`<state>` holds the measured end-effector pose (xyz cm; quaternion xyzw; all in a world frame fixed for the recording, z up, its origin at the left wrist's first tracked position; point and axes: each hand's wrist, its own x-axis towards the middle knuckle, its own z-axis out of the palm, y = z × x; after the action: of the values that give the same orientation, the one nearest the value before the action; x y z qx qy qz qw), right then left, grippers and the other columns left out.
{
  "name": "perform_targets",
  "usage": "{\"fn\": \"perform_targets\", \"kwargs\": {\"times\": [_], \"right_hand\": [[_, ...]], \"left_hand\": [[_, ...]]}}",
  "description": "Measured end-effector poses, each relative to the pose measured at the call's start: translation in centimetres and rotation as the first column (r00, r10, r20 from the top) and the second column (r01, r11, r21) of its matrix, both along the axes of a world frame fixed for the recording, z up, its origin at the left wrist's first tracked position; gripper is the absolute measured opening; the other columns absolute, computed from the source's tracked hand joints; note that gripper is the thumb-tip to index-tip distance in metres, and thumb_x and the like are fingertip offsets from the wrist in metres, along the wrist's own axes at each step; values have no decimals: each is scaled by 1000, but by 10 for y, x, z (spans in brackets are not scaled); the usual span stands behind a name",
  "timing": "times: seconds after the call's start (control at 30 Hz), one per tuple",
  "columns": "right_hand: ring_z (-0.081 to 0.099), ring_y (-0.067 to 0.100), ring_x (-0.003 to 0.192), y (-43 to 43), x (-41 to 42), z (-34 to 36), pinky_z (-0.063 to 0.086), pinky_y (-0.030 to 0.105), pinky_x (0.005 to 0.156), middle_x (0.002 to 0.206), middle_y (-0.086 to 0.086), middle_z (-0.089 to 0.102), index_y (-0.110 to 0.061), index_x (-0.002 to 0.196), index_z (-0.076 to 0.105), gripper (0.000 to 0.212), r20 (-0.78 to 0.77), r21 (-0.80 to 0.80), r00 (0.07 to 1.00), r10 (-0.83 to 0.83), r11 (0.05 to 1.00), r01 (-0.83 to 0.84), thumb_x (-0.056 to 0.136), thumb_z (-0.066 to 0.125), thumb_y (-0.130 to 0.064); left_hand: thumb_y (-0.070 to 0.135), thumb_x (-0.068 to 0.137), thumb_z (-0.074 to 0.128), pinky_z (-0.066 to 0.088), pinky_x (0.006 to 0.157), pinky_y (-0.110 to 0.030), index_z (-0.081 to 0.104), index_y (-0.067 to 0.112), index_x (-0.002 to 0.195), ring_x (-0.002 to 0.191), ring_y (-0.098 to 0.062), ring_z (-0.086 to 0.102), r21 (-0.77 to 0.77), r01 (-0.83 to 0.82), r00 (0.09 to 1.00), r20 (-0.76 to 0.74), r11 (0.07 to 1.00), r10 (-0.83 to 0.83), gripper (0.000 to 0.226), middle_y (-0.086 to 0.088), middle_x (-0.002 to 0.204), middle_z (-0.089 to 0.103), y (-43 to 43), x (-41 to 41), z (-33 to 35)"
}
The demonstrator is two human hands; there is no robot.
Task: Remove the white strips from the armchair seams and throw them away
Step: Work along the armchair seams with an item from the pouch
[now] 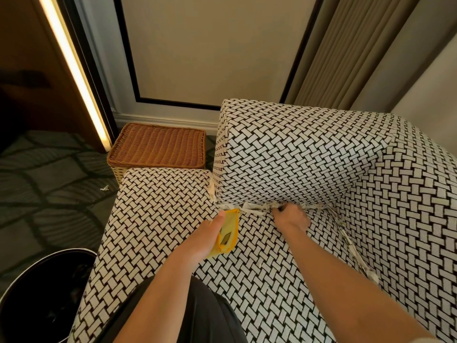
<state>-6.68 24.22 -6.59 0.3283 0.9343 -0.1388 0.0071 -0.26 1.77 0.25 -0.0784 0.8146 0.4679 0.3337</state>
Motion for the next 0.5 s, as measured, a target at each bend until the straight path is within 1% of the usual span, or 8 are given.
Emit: {"fn": "perform_targets", "kwargs": {"times": [0.07, 0.1, 0.2, 0.27, 0.33, 0.43, 0.5], "right_hand": [[55, 19, 81, 3, -2, 0, 46, 30, 81, 82, 3, 58, -15, 93, 64, 37, -4, -28, 1000, 24, 999, -24, 83, 57, -50], [57, 20, 84, 5, -3, 0, 47, 32, 83, 82, 2, 60, -17, 92, 65, 36, -6, -39, 999, 40, 998, -41, 81, 58, -51], [59, 22, 90, 8, -5, 0, 47, 35, 86, 85, 4, 65, -19, 92, 66, 36, 14, -58, 998, 57, 997, -56, 79, 59, -52], [58, 24, 95, 7, -7, 2, 46, 36, 88, 90, 5, 66, -17, 94, 65, 41, 39, -62, 998, 57, 997, -54, 79, 58, -55], [55, 26, 102, 9, -10, 5, 44, 38, 91, 98, 7, 65, -13, 96, 63, 46, 66, -69, 995, 71, 995, -66, 80, 56, -55], [49, 28, 113, 7, -11, 12, 40, 38, 95, 113, 11, 60, -9, 104, 59, 50, 121, -43, 987, 104, 994, -99, 83, 52, -55], [46, 29, 119, 5, -9, 13, 36, 38, 96, 121, 14, 56, -8, 110, 57, 55, 142, -2, 983, 115, 993, -116, 84, 49, -56]], "left_hand": [[65, 92, 11, 28, 58, -25, 35, 19, 126, 66, -8, 36, -1, -6, 1000, -3, 1000, 6, 62, 8, 76, 34, 0, -2, -6], [66, 91, 11, 28, 58, -26, 34, 19, 129, 67, -8, 36, -7, -6, 1000, -4, 1000, 6, 65, 9, 77, 35, 0, -4, -10], [68, 90, 12, 29, 60, -27, 35, 22, 124, 69, -7, 38, -11, -6, 1000, 1, 1000, 6, 62, 9, 79, 37, 0, -7, -17], [71, 87, 13, 32, 63, -27, 37, 22, 120, 71, -8, 41, 4, -13, 1000, 12, 1000, 13, 65, 7, 83, 42, 0, -9, -20], [73, 86, 13, 32, 65, -28, 39, 21, 125, 74, -8, 42, 13, -9, 1000, 14, 1000, 9, 70, 6, 88, 44, 0, -9, -23], [71, 88, 13, 30, 67, -29, 38, 21, 125, 75, -8, 42, 12, -8, 1000, 21, 1000, 7, 67, 4, 93, 45, -1, -10, -26], [70, 88, 14, 29, 61, -27, 40, 22, 120, 74, -9, 42, 21, -4, 1000, 12, 1000, 4, 63, 4, 91, 45, 0, -10, -27]]}}
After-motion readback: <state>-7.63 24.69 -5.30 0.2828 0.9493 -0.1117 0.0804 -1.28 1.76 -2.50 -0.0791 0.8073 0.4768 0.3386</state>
